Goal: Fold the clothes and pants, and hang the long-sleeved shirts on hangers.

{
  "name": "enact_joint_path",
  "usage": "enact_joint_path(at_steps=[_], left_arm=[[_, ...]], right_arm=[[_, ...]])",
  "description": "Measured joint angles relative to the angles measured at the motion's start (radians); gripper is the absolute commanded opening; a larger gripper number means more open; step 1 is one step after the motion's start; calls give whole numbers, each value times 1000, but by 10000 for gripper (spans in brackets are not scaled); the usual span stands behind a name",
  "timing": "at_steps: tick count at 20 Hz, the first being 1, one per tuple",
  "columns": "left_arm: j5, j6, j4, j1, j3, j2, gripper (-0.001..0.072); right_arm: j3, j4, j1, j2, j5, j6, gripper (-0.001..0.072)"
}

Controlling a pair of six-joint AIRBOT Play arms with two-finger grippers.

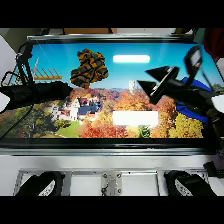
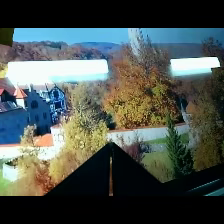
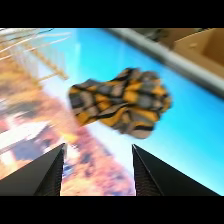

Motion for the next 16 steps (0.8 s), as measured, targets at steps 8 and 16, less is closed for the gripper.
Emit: enact_joint_path(at_steps=[8, 16], left_arm=[[7, 22, -44, 18, -26, 14, 21], [7, 24, -50, 18, -27, 14, 21]], right_arm=[[-33, -23, 98, -28, 6, 14, 25], [-35, -26, 104, -30, 6, 14, 25]])
